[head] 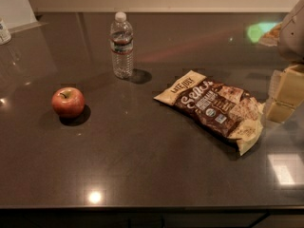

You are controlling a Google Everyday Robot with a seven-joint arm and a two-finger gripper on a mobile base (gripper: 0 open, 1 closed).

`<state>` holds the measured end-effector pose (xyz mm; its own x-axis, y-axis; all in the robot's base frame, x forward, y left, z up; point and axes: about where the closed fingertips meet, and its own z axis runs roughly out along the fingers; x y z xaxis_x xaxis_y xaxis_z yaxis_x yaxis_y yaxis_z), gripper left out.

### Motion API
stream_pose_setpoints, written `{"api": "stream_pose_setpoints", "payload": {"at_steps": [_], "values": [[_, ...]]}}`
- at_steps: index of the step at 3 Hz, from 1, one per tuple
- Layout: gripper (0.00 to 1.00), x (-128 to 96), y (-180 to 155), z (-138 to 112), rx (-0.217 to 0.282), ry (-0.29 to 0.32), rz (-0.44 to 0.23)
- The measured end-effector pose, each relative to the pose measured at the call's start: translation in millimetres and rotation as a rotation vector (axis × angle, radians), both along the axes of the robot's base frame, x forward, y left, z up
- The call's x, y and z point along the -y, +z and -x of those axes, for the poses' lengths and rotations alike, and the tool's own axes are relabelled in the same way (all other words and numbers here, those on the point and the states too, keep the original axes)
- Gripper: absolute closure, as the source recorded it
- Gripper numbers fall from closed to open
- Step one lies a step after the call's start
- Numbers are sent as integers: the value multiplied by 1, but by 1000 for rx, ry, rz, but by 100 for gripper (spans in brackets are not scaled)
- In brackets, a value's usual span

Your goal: Pick brown chip bag

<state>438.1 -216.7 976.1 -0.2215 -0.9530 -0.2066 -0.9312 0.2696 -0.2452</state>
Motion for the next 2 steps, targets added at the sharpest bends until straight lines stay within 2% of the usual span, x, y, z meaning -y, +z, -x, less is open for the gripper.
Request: {"api": "stream_pose_setpoints", "payload": {"at_steps": [1, 2], "values": [[0, 0, 0, 0, 1, 0, 0], [0, 3, -4, -15, 6, -36, -7]]}}
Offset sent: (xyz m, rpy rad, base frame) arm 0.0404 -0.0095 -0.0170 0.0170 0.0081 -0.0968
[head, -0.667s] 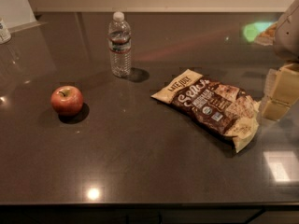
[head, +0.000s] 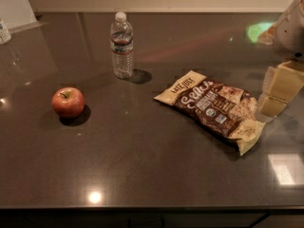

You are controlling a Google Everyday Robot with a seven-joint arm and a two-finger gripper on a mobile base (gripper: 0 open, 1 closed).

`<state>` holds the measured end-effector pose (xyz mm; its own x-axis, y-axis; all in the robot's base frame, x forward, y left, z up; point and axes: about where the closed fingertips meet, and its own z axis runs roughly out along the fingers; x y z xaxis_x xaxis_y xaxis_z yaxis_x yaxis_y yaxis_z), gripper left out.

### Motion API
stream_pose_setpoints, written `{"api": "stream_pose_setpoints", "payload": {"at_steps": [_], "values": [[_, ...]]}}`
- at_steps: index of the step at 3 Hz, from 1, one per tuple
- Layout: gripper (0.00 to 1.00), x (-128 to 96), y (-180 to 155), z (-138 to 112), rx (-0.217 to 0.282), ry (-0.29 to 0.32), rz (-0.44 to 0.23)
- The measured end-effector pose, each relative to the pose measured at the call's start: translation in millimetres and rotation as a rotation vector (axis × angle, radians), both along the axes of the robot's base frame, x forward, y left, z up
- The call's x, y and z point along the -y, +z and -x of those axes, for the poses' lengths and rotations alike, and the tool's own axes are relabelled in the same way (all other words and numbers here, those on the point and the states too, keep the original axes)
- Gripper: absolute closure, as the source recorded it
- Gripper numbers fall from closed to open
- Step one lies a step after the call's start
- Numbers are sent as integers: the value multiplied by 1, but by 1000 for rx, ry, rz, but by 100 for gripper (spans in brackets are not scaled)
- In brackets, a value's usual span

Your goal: Pick brown chip bag

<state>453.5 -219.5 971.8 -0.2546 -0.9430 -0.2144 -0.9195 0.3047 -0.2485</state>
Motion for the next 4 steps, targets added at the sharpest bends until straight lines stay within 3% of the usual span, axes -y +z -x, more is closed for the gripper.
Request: {"api": "stream_pose_setpoints", "payload": {"at_steps": [2, 4], "values": [[0, 16, -32, -48, -44, -127, -11], [0, 29, -77, -66, -146, -217, -52]]}}
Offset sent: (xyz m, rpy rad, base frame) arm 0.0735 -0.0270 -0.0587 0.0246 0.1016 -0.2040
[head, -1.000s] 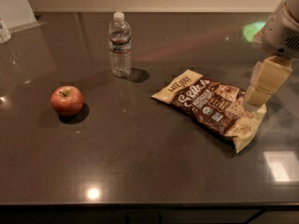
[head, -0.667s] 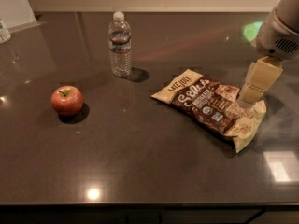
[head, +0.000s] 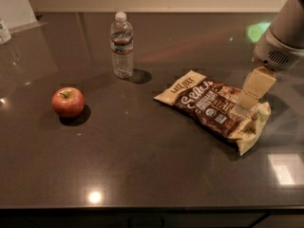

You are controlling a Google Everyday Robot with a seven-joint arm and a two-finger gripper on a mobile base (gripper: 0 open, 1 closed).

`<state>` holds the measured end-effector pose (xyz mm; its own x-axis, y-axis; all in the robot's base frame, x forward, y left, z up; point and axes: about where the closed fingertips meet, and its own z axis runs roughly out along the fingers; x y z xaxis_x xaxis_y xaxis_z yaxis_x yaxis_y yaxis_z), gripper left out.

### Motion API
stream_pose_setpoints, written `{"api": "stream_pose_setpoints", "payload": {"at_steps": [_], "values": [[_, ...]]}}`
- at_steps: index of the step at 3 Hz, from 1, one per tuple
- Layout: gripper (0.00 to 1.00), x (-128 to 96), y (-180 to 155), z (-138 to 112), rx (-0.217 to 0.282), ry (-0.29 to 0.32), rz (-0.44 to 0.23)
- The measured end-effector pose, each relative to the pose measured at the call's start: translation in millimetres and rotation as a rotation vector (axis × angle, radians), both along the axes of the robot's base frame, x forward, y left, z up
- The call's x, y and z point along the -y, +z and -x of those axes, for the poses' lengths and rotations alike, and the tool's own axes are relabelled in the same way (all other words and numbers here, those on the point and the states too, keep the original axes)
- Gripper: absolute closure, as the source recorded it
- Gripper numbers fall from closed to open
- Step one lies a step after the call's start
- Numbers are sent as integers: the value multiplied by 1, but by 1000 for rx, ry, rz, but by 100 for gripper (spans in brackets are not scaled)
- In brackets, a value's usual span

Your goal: Pick brown chip bag

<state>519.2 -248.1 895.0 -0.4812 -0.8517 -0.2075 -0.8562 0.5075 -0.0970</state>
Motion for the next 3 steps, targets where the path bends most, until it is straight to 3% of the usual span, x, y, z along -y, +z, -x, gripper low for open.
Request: {"api": "stream_pose_setpoints", "payload": {"at_steps": [2, 3], "values": [[0, -10, -51, -6, -91, -25, -42], [0, -13, -55, -8, -95, -24, -44]]}}
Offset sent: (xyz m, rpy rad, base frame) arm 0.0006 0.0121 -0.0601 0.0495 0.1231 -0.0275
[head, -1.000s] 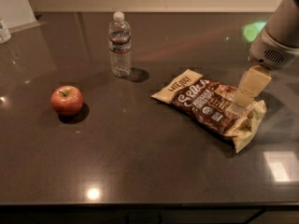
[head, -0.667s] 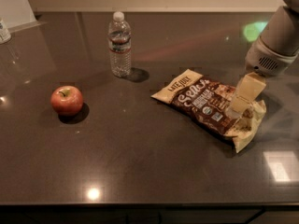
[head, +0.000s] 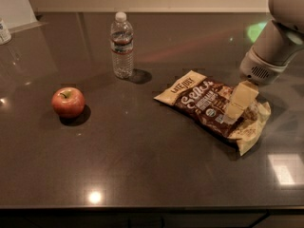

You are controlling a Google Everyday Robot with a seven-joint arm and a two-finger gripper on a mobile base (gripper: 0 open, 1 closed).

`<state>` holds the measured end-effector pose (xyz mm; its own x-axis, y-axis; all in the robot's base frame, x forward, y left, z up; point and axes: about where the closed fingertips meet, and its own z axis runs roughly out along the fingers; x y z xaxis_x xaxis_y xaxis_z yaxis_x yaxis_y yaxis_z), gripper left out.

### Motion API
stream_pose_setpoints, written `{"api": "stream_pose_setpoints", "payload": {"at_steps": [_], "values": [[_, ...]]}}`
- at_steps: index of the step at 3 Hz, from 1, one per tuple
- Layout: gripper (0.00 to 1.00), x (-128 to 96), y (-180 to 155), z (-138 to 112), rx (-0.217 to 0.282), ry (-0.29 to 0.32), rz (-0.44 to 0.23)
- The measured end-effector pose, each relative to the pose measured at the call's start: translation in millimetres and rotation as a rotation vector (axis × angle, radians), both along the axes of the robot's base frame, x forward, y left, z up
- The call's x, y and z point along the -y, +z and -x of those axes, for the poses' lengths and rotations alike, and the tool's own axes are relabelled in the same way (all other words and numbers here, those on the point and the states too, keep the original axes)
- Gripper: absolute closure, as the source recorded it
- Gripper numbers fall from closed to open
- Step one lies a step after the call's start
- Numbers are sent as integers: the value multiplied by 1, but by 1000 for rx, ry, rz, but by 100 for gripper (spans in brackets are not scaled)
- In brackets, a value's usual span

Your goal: Pick brown chip bag

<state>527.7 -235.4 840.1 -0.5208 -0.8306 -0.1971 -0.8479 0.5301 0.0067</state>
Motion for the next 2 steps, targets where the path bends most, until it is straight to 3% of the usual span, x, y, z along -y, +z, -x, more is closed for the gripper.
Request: {"api": "stream_pose_setpoints", "payload": {"at_steps": [2], "values": [[39, -8, -3, -2, -7, 13, 1]]}}
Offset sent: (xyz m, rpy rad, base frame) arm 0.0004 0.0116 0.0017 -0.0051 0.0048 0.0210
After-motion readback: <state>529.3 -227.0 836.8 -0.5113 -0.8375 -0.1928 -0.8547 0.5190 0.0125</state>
